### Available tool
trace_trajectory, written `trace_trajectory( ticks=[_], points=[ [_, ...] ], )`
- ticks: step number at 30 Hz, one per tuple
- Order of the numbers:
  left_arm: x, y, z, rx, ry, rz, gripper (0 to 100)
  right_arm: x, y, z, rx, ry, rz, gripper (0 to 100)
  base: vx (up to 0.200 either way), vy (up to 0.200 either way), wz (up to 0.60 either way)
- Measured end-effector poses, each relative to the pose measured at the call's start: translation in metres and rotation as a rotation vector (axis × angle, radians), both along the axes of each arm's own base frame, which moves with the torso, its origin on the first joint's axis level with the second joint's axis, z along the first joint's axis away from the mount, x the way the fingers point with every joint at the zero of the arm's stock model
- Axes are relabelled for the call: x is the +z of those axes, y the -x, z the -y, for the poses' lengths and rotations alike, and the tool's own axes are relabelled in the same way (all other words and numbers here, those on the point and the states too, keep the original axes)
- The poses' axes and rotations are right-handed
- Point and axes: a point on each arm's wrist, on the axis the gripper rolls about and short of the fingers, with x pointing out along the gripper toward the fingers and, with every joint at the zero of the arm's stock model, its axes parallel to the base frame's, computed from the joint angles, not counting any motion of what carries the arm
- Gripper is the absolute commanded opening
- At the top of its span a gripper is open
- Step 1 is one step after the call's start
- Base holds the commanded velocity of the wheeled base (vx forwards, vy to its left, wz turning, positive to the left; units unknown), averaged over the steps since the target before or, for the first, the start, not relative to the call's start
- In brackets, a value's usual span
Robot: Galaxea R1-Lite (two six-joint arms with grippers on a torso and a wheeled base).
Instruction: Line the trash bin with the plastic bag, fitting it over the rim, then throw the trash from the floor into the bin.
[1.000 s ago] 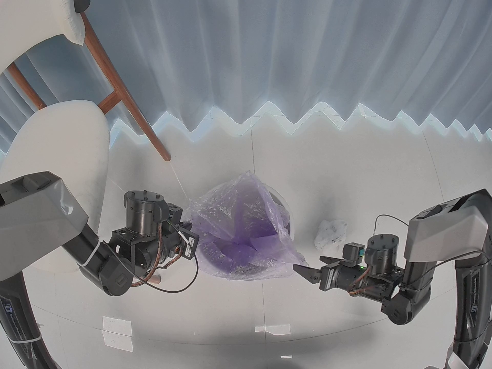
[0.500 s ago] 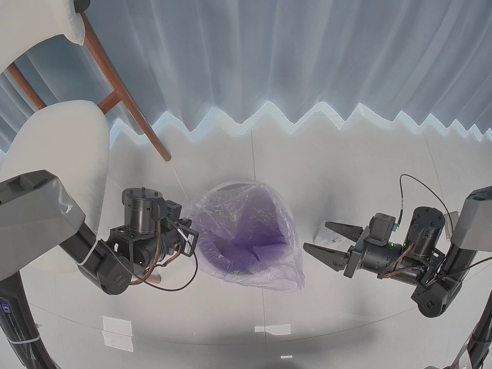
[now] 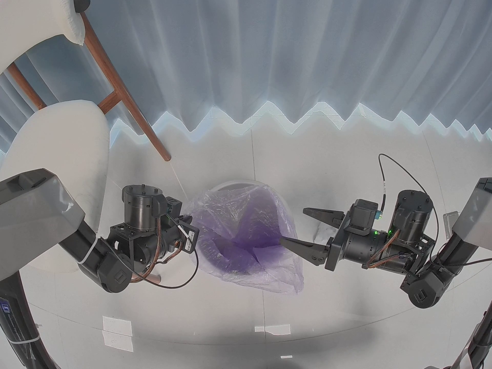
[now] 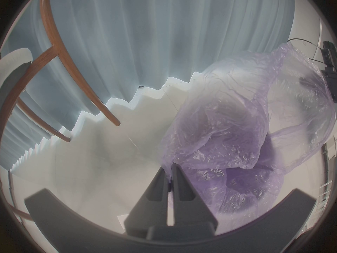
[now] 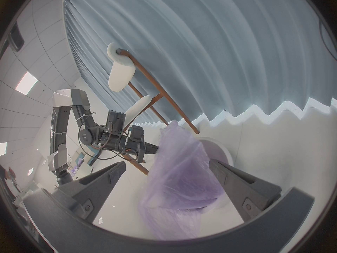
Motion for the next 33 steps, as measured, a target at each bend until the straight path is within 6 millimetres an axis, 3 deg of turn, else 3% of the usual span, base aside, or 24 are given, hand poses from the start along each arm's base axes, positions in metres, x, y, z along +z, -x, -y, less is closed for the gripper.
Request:
trace_trajectory(
  ticks=[5,6,18,33],
  points=[
    [0.001,-0.001,0.001,0.001,0.001,0.003,0,0.001,0.002,-0.012,0.025,0.008,0.003,100,0.0,0.0,0.0],
    [0.001,-0.002,0.001,0.001,0.002,0.004,0,0.0,0.003,-0.014,0.021,0.011,0.002,0,0.0,0.0,0.0],
    [0.009,-0.009,0.003,0.006,0.018,0.042,0,-0.013,-0.013,-0.011,-0.075,0.023,-0.001,0,0.0,0.0,0.0],
    [0.02,-0.024,0.012,0.022,0.053,0.098,0,-0.019,-0.074,0.027,-0.23,-0.059,0.0,0,0.0,0.0,0.0]
  ],
)
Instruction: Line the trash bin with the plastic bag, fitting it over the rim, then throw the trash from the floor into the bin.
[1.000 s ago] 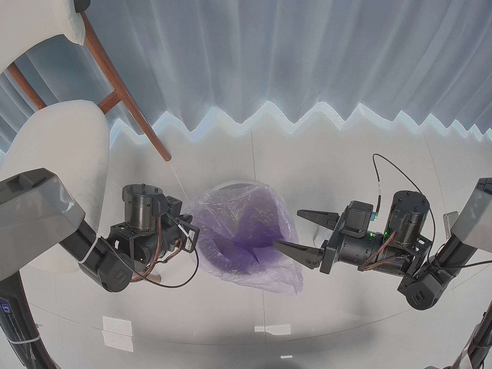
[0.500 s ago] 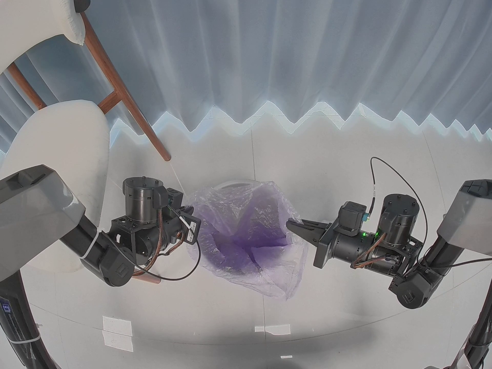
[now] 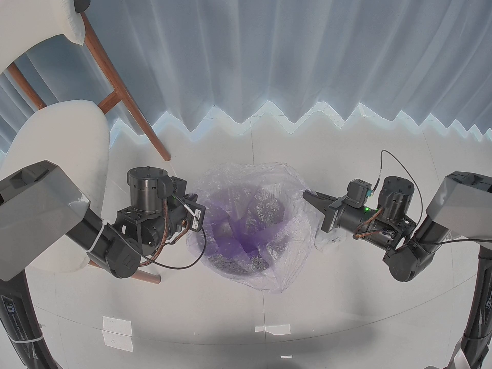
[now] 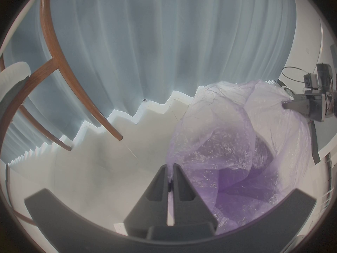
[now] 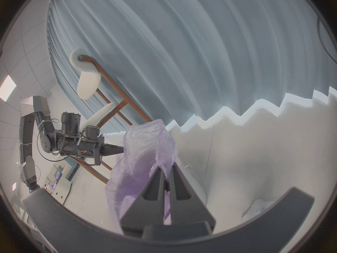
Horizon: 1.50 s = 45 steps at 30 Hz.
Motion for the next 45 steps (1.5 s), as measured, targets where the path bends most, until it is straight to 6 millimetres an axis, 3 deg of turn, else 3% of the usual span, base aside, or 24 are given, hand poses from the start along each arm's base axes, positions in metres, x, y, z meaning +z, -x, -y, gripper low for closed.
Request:
trace_trajectory(
  ticks=[11,27,35,45],
  points=[
    [-0.001,-0.008,0.003,0.033,0.023,0.009,0,-0.022,-0.034,-0.001,-0.016,-0.008,0.012,0,0.0,0.0,0.0],
    [0.001,-0.021,0.004,0.08,0.068,0.028,0,-0.023,-0.076,0.017,-0.081,-0.066,0.02,0,0.0,0.0,0.0],
    [-0.005,-0.025,-0.004,0.125,0.062,0.011,0,-0.037,-0.085,0.029,-0.118,-0.059,0.009,0,0.0,0.0,0.0],
    [-0.008,-0.025,-0.004,0.128,0.059,0.004,0,-0.06,-0.086,0.026,-0.159,-0.047,0.026,0,0.0,0.0,0.0]
  ],
)
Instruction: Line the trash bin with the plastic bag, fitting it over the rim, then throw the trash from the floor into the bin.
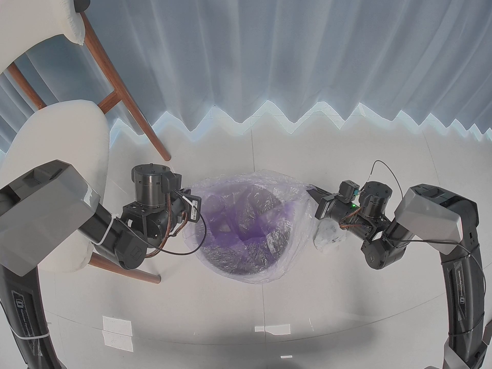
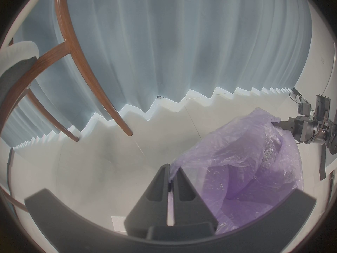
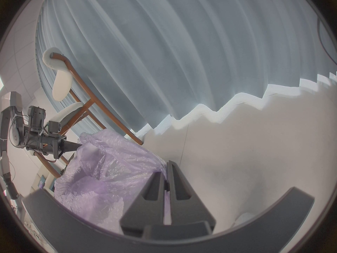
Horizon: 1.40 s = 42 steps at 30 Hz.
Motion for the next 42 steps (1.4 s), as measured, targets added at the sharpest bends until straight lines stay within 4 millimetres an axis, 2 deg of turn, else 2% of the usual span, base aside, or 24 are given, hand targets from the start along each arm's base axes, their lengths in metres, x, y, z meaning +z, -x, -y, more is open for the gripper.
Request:
trace_trajectory(
  ticks=[6,11,22,29,35,42],
  points=[
    [-0.001,0.0,0.001,-0.001,-0.001,-0.002,0,0.003,-0.006,-0.009,0.017,-0.015,0.003,0,0.0,0.0,0.0],
    [-0.001,0.0,0.001,-0.002,0.0,-0.002,0,0.007,-0.01,-0.015,0.026,-0.09,-0.102,0,0.0,0.0,0.0],
    [0.0,0.002,0.003,-0.006,0.008,-0.002,0,0.039,-0.022,-0.022,0.005,-0.285,-0.281,0,0.0,0.0,0.0],
    [0.003,0.002,0.005,0.002,0.075,-0.006,0,0.047,-0.021,-0.022,-0.032,-0.372,-0.327,0,0.0,0.0,0.0],
    [0.013,-0.006,0.003,0.018,0.131,0.016,0,0.05,-0.014,-0.022,-0.035,-0.38,-0.337,0,0.0,0.0,0.0],
    [0.017,-0.016,-0.002,0.073,0.17,-0.071,0,0.056,-0.008,-0.026,-0.025,-0.376,-0.333,0,0.0,0.0,0.0]
  ],
)
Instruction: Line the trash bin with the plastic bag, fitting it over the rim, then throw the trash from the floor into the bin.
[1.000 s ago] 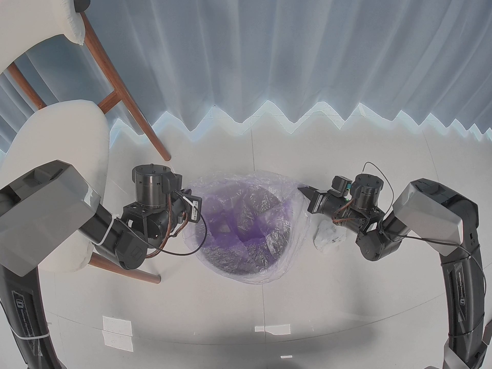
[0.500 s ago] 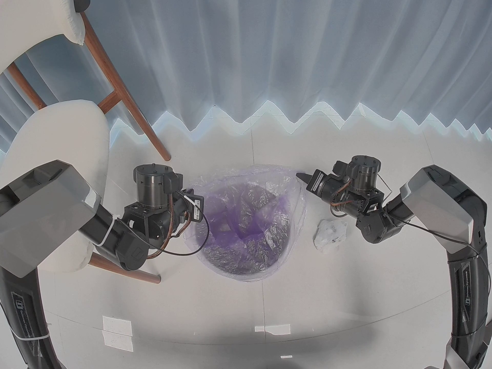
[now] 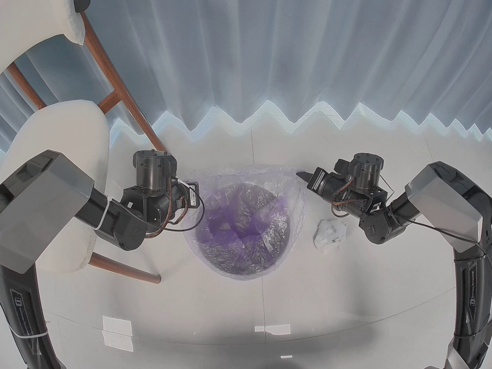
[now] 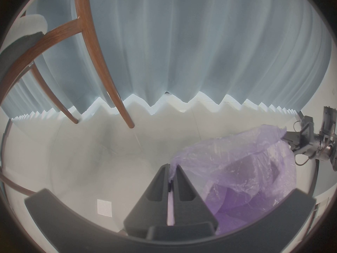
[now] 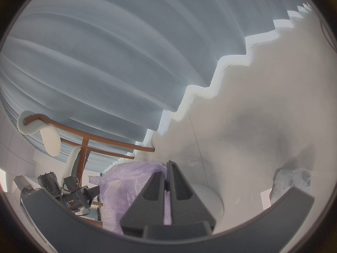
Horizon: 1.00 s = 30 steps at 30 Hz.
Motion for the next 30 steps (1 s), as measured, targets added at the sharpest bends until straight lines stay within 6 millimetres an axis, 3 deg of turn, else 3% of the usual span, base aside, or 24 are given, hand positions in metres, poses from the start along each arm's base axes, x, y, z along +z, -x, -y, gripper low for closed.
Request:
trace_trajectory(
  ticks=[8,20,30],
  points=[
    [0.008,-0.015,-0.002,0.052,-0.017,-0.011,0,0.003,0.002,-0.002,0.005,0.005,0.003,0,0.0,0.0,0.0],
    [-0.003,-0.035,0.001,0.085,-0.052,-0.074,0,-0.008,-0.006,-0.004,-0.001,0.024,-0.095,0,0.0,0.0,0.0],
    [-0.013,-0.039,0.002,0.087,-0.062,-0.095,0,-0.02,-0.006,-0.003,-0.016,0.039,-0.166,0,0.0,0.0,0.0]
  ],
)
